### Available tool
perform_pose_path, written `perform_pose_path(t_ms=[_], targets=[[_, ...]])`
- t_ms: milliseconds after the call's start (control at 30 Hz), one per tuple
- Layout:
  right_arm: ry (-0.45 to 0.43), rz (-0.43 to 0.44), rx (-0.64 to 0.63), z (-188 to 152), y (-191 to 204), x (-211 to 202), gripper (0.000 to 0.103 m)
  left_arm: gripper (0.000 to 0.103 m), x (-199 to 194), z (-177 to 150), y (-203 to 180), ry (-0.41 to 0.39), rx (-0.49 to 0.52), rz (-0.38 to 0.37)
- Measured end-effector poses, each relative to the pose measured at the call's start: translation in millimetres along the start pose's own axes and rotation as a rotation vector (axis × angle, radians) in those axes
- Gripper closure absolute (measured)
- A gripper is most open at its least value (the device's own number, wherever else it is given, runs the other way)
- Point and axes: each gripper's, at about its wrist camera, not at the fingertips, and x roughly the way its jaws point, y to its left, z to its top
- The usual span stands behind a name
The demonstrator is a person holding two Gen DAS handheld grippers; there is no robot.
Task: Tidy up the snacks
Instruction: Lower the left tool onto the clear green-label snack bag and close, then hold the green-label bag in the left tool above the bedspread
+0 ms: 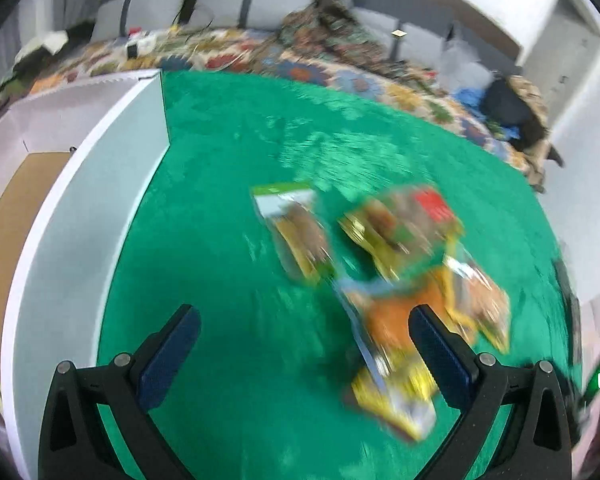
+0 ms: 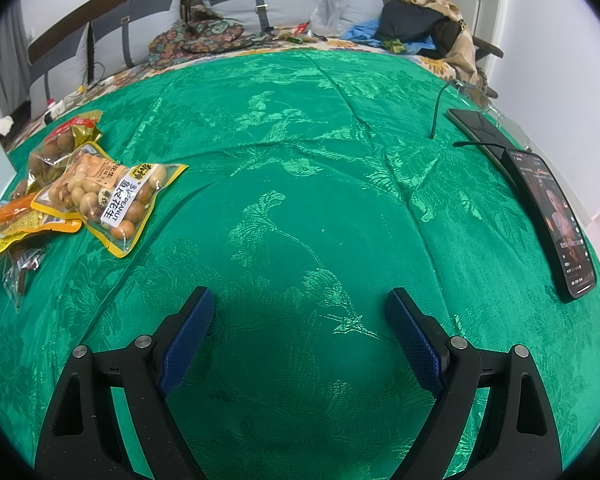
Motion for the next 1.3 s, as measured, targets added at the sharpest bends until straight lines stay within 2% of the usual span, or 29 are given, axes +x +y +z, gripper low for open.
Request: perform_pose_path(t_ms=[67,167,267,300,367,400,467,533,633,733,800,900,933,1000,1067,1133,1167,1267,1300], targets=[[0.000,0.000,0.000,-0.3,0.0,0.0,0.013,0.001,20.3,17.5,-0.1,0.029,-0.011,0.027],[0.000,0.000,0.000,-0.2,-0.1,0.0,0.013,0.008,58.6,39.2,-4.6,0.097,-0.043,0.042],[0.000,0.000,0.000,-0.2,-0.1,0.0,0.013,0.016,89.3,47.3,-8.3,0.147,-0.057,0.079],[0.000,0.000,0.000,0.0,0.1,0.1,0.013,0.026,97.5,47.9,-9.0,0.161,-0.048,0.095],[0.000,0.000,0.000,-0.2,-0.1,0.0,0.013,0.045,98.2,44.7,-15.1,0.140,0.015,0.115],[0.000,0.000,0.000,0.1,0.1,0.0,0.013,0.065,95.4,41.8,-18.2,0.132,0.049,0.120],[0.000,0.000,0.000,-0.1,-0.2,-0.2,0.013,0.066,88.6,32.7,-17.1,0.132,0.090,0.110],[0.000,0.000,0.000,0.1,0.1,0.0,0.013,0.070,75.5,19.3,-8.0,0.134,0.091,0.083],[0.000,0.000,-0.001,0.1,0.1,-0.1,0.013,0.071,48.4,-10.8,11.8,0.131,0.090,0.087],[0.000,0.000,-0.001,-0.1,-0.1,-0.2,0.013,0.071,21.4,-50.7,30.3,0.147,0.065,0.043],[0.000,0.000,-0.001,0.0,0.1,-0.2,0.013,0.072,5.7,-77.5,38.7,0.156,0.053,-0.014],[0.000,0.000,-0.001,0.0,0.1,-0.2,0.013,0.072,-10.5,-111.7,40.4,0.160,0.048,-0.098],[0.000,0.000,-0.001,-0.2,-0.1,-0.2,0.013,0.071,-12.5,-119.1,38.5,0.157,0.058,-0.100],[0.000,0.000,-0.001,-0.1,0.0,-0.3,0.013,0.068,-14.6,-130.4,32.9,0.122,0.088,-0.054],[0.000,0.000,-0.001,-0.1,0.0,-0.3,0.013,0.056,-14.5,-132.8,27.4,0.075,0.103,-0.035],[0.000,0.000,-0.001,0.0,0.0,-0.3,0.013,0.019,-12.1,-134.8,22.8,0.035,0.109,0.007],[0.000,0.000,-0.001,-0.3,-0.2,-0.3,0.013,0.015,-8.5,-136.2,21.5,0.016,0.113,0.065],[0.000,0.000,-0.001,-0.1,-0.1,-0.3,0.013,0.011,1.9,-132.3,21.6,-0.026,0.144,0.162],[0.000,0.000,-0.001,-0.1,-0.1,-0.4,0.013,0.003,2.3,-133.8,24.0,-0.039,0.145,0.178]])
